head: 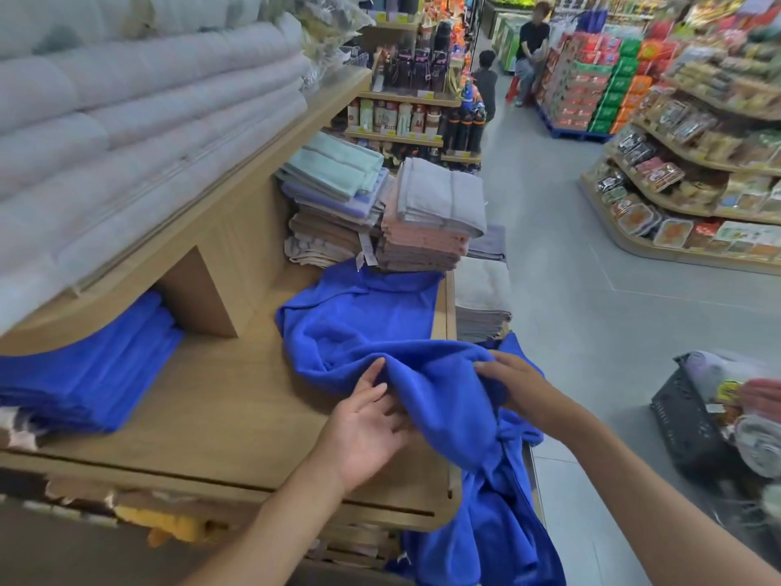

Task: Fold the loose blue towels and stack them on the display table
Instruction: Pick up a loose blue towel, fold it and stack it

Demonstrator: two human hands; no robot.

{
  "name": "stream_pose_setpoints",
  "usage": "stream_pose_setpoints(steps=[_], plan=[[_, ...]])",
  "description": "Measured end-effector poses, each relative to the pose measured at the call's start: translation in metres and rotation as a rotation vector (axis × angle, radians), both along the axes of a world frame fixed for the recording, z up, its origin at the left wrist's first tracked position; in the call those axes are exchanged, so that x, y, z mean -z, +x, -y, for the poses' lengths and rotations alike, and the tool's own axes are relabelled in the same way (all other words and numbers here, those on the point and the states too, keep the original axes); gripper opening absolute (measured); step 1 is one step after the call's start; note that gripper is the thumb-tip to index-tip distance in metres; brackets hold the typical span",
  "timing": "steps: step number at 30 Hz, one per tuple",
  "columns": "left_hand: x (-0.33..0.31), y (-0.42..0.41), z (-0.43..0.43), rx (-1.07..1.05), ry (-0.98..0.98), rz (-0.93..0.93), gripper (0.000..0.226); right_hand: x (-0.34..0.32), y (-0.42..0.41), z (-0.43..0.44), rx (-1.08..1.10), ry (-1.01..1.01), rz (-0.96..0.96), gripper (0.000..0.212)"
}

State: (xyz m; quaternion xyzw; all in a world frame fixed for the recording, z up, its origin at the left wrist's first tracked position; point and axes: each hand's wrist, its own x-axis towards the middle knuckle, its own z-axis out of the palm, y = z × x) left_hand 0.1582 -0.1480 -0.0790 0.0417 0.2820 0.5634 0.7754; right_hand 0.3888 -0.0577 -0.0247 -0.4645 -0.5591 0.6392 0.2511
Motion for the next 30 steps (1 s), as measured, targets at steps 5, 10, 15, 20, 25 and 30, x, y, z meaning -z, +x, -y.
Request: stream_pose_setpoints(steps=[5, 10, 15, 20, 25, 30], plan=[[0.000, -0.004, 0.008, -0.080, -0.064, 0.121, 0.030, -0.037, -0.010, 0.006, 0.022, -0.115, -0.222, 0.030], [-0.004, -0.046, 0.022, 0.025, -0.030, -0.097, 0.051, -0.043, -0.005, -0.003, 0.227, -0.064, -0.158, 0.019], [0.005, -0.078, 0.030, 0.012, 0.035, -0.086, 0.057, -0.026, 0.004, -0.011, 0.301, -0.340, -0.339, 0.032], [0.000, -0.072, 0.029, -0.016, 0.021, 0.047, 0.047, 0.006, -0.022, 0.013, 0.227, 0.431, 0.207, 0.061], [-0.005, -0.062, 0.028, -0.080, -0.061, 0.035, 0.043, 0.043, -0.069, 0.050, -0.344, 0.820, 0.562, 0.053], [-0.011, -0.074, 0.031, 0.024, -0.135, -0.436, 0.031, 0.063, -0.104, 0.054, 0.000, 0.969, 0.408, 0.013]])
